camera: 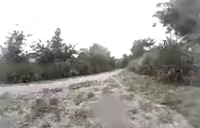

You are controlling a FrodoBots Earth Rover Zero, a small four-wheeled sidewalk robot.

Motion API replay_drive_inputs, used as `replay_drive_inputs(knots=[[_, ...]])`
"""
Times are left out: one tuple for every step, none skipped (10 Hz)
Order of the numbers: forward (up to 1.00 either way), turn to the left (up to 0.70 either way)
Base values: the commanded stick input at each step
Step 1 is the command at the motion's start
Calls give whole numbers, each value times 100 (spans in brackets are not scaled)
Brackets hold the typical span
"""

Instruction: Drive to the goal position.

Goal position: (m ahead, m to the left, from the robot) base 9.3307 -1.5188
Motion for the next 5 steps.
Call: replay_drive_inputs(knots=[[100, 0], [100, 0], [100, 0], [100, 0], [100, 0]])
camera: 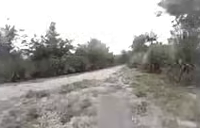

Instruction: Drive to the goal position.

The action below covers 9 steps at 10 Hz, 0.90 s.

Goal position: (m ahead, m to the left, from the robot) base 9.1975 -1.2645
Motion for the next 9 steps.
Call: replay_drive_inputs(knots=[[100, 0], [100, 0], [100, 0], [100, 0], [100, 0], [100, 0], [100, 0], [100, 0], [100, 0]])
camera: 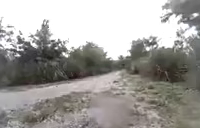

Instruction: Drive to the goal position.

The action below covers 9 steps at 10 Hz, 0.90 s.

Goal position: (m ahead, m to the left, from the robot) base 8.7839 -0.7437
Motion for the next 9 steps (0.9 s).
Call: replay_drive_inputs(knots=[[100, 0], [100, 0], [100, 0], [100, 0], [100, 0], [100, 0], [100, 0], [100, 0], [100, 0]])
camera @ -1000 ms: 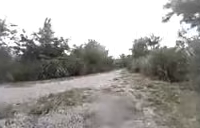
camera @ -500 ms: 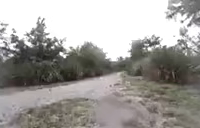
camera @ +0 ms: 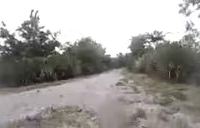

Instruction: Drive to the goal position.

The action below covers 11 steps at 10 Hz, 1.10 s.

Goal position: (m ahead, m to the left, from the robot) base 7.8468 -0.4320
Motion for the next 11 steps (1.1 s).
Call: replay_drive_inputs(knots=[[100, 0], [100, 0], [100, 0], [100, 0], [100, 0], [100, 0], [100, 0], [100, 0], [100, 0], [100, 0], [100, 0]])
